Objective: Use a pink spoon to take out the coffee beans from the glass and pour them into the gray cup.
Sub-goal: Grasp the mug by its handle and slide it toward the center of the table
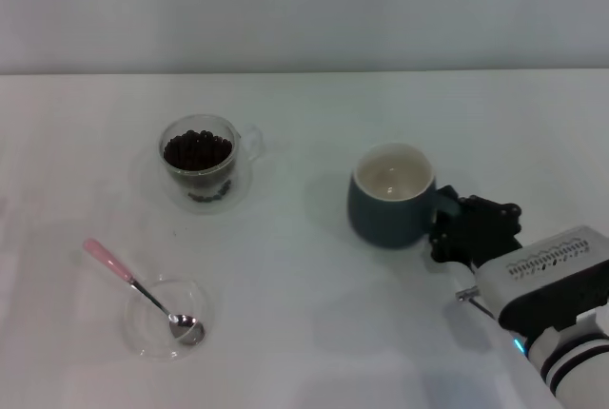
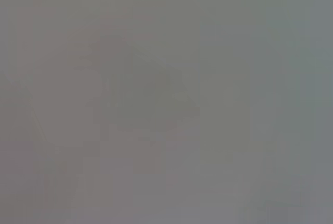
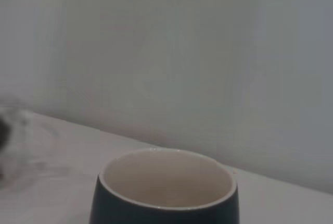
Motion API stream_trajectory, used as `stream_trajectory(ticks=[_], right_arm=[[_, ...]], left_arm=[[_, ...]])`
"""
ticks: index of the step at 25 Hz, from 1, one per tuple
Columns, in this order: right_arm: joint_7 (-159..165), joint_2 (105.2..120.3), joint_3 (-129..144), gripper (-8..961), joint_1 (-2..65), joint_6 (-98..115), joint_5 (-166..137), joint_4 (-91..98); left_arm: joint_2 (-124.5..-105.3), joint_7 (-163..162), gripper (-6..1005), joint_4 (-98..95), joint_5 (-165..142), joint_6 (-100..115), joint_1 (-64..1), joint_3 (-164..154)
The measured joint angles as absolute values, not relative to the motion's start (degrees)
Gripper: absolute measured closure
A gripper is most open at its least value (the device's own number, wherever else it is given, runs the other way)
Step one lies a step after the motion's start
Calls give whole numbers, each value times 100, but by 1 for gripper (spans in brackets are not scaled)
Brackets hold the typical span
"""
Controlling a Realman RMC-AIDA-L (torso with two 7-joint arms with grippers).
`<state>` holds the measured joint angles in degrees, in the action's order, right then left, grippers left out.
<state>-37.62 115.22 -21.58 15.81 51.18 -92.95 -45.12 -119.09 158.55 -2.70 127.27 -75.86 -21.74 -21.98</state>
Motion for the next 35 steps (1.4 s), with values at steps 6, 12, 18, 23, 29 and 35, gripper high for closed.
stream_trajectory(ticks=[6,12,18,23,29,35], right_arm=[[-2886,11519,-2154,923,1582,5003,-10359,-4137],[-2088,11514,-2153,902,1588,4911,-11265,-3886],[-1384,11507,-2104,880,1591,4886,-11878,-3685],[-1348,11505,-2078,862,1577,4893,-11897,-3656],[-1340,11504,-2038,840,1567,4930,-11904,-3648],[-1338,11496,-2012,738,1532,4947,-11909,-3679]], left_arm=[[-11909,15855,111,-272,12716,-7586,-2165,-2198],[-11916,15855,111,-273,12708,-7595,-2144,-2204],[-11917,15855,111,-273,12705,-7603,-2114,-2210],[-11926,15847,111,-265,12623,-7649,-2110,-2216],[-11926,15846,111,-263,12566,-7708,-2109,-2215],[-11926,15846,112,-263,12561,-7783,-2109,-2214]])
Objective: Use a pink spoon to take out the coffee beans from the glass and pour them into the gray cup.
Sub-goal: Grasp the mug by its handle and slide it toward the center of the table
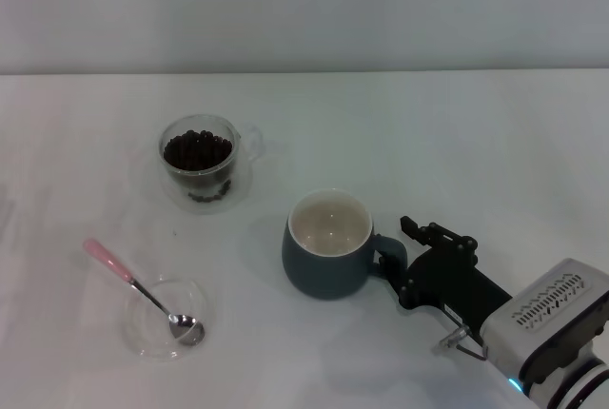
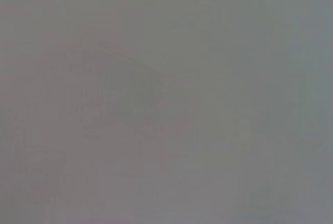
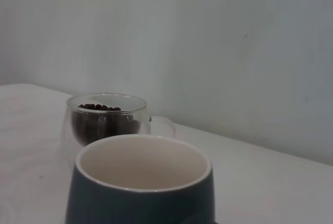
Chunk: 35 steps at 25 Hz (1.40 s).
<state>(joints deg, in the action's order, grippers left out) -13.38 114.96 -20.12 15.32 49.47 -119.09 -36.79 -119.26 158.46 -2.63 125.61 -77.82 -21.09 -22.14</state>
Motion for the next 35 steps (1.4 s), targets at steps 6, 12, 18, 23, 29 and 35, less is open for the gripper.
stream_trajectory(ticks=[6,12,18,23,29,35], right_arm=[[-1250,11489,-2044,478,1468,5004,-11898,-3705],[-961,11451,-2007,395,1352,5188,-11908,-3703],[-957,11455,-1945,397,1230,5253,-11907,-3709],[-874,11468,-1916,398,1191,5301,-11903,-3723],[-357,11456,-1788,400,1202,5554,-11908,-3727],[-51,11468,-1778,402,1199,5604,-11909,-3687]], left_arm=[[-11926,15846,112,-263,12559,-7797,-2112,-2214],[-11926,15839,112,-263,12559,-7816,-2128,-2214],[-11918,15837,112,-263,12559,-7800,-2148,-2215],[-11913,15837,112,-263,12559,-7795,-2161,-2215],[-11906,15838,111,-263,12559,-7806,-2168,-2215],[-11908,15837,111,-292,12564,-7809,-2155,-2215]])
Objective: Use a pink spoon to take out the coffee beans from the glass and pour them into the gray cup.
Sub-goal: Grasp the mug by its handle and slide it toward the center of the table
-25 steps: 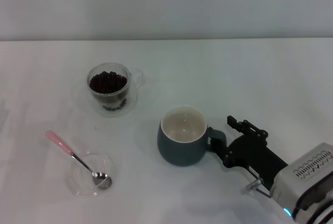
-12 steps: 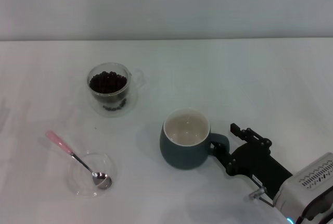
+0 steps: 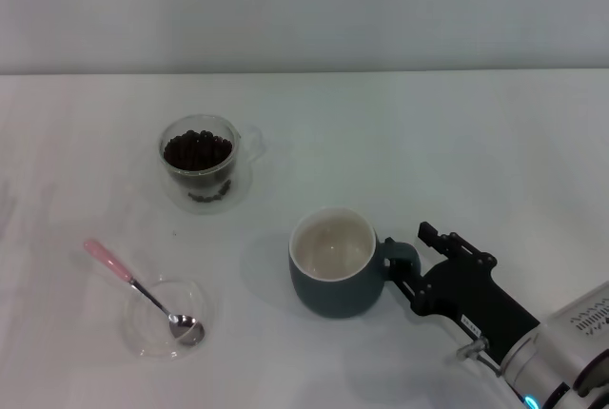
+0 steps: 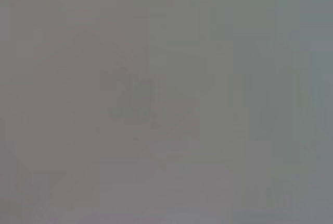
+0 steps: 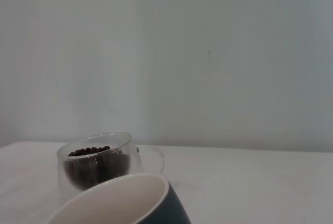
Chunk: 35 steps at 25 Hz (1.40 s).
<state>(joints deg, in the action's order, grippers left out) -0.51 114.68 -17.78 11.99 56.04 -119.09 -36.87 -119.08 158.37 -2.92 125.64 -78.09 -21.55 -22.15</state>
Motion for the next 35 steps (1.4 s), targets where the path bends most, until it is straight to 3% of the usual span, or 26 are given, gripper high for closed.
stream_trajectory(ticks=[21,35], right_arm=[[-263,11521,-2138,400,1283,5183,-11806,-3680],[-208,11478,-1959,384,1074,5341,-11880,-3700]], left_arm=[[-11901,15838,112,-317,12596,-7823,-2124,-2193],[-11917,15838,111,-272,12603,-7823,-2130,-2179]])
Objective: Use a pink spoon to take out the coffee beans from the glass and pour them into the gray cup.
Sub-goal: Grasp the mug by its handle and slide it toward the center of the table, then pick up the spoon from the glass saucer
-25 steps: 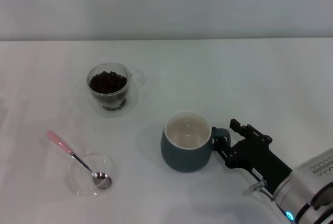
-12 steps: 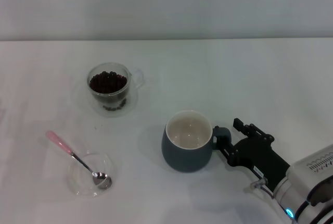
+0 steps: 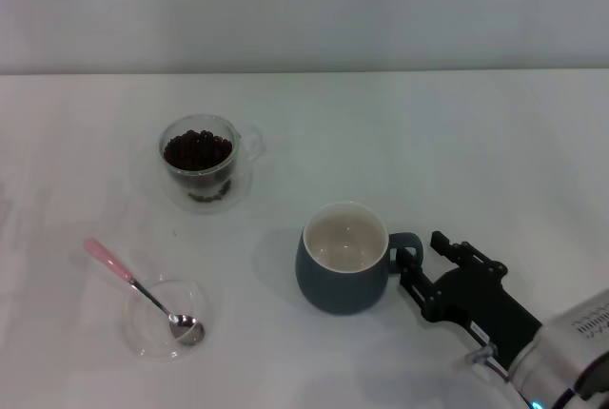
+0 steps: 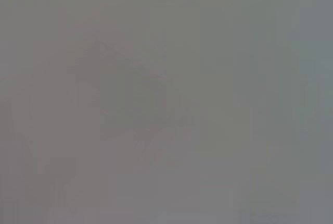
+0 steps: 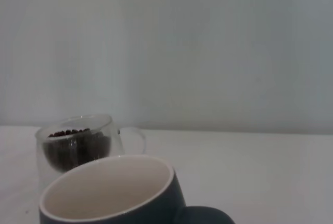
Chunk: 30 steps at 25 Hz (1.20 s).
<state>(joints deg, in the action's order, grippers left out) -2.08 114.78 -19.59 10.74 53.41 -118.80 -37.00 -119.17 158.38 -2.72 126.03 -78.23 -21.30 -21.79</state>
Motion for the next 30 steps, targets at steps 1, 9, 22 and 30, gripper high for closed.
stream_trajectory(ticks=[1,9,22,30], right_arm=[[-206,11476,-1948,383,1038,5397,-11881,-3701],[-25,11395,-1601,374,802,5896,-11884,-3650],[1164,11502,-1317,360,693,7927,-11818,-1839],[1110,11504,-2566,255,998,7925,-11753,-1341]], left_arm=[[-11923,15838,111,-266,12604,-7822,-2135,-2176],[-11922,15837,112,-263,12623,-7810,-2142,-2162],[-11923,15838,111,-241,12631,-7807,-2061,-2161],[-11920,15738,111,-189,12594,-7868,-1827,-2195]])
